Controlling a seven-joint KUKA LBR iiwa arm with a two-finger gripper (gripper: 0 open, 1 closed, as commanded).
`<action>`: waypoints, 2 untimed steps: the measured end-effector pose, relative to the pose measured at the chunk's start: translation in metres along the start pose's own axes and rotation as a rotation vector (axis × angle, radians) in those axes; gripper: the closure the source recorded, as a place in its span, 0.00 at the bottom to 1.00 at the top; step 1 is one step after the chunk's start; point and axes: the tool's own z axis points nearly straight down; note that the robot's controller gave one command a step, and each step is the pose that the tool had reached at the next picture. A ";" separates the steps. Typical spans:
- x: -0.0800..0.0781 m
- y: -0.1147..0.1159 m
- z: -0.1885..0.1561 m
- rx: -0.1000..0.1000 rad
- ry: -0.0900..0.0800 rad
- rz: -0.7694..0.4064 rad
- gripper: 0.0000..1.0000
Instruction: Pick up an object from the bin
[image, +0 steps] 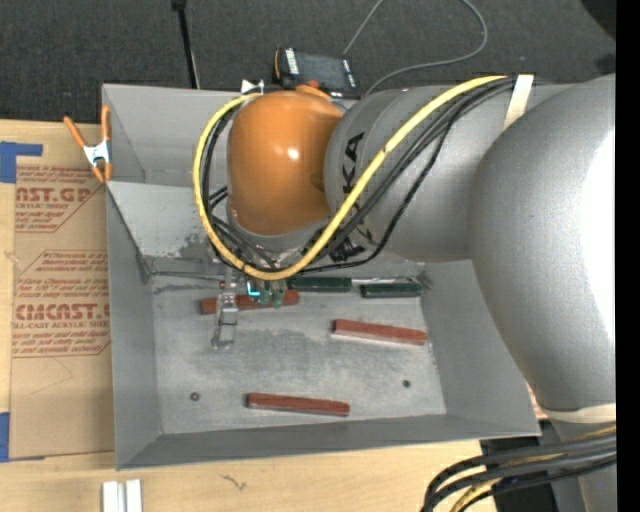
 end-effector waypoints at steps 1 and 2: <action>-0.007 -0.036 0.108 0.001 -0.003 0.162 0.00; -0.008 -0.035 0.104 -0.003 -0.009 0.161 1.00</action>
Offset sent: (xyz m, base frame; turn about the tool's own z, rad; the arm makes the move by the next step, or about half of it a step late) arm 0.0073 -0.0359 -0.1042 0.1613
